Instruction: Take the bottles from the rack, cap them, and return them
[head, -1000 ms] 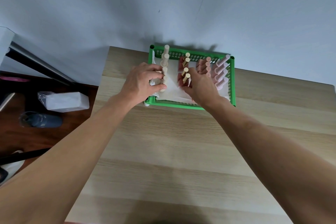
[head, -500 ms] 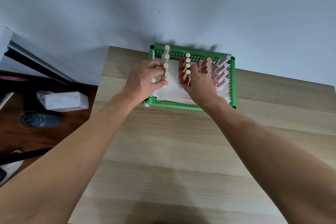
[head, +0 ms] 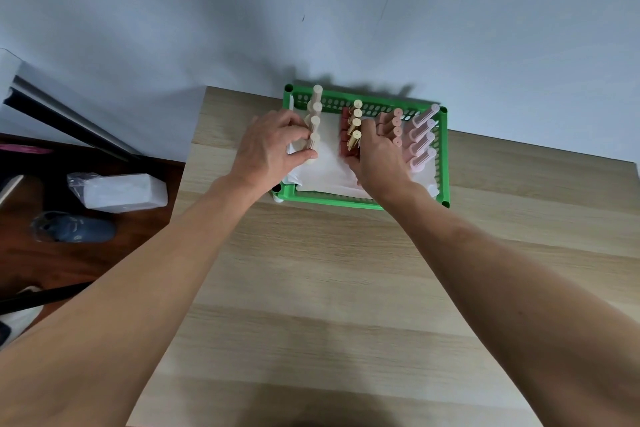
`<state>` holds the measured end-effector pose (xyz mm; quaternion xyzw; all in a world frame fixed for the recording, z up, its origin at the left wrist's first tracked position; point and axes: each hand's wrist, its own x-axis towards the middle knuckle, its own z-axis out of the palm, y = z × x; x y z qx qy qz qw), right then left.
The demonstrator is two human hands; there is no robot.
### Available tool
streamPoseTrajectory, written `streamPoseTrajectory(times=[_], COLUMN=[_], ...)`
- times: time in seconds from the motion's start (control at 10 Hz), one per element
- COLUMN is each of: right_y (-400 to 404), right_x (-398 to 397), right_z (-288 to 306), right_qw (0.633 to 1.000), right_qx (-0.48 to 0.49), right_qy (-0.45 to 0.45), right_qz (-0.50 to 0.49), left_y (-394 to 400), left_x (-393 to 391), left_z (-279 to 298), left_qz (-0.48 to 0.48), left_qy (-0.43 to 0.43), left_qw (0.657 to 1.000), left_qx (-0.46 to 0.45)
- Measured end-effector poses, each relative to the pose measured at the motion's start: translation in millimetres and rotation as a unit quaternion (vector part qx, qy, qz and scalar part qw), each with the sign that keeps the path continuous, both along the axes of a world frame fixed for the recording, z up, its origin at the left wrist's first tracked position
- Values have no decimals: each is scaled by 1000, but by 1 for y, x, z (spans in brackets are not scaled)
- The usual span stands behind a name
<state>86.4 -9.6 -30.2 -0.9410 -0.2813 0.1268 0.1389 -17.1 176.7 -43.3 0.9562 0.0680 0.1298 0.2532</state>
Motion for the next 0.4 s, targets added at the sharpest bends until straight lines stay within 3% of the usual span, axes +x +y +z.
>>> streamPoseTrajectory(times=[0.4], right_y=[2], right_x=[-4], right_z=[-2], right_qw=[999], right_qx=[13], right_qy=[6], right_qz=[-31], left_y=[1], left_x=[-4], left_z=[3], left_qz=[7], left_qy=[-13], left_qw=[1000], left_qx=[-15])
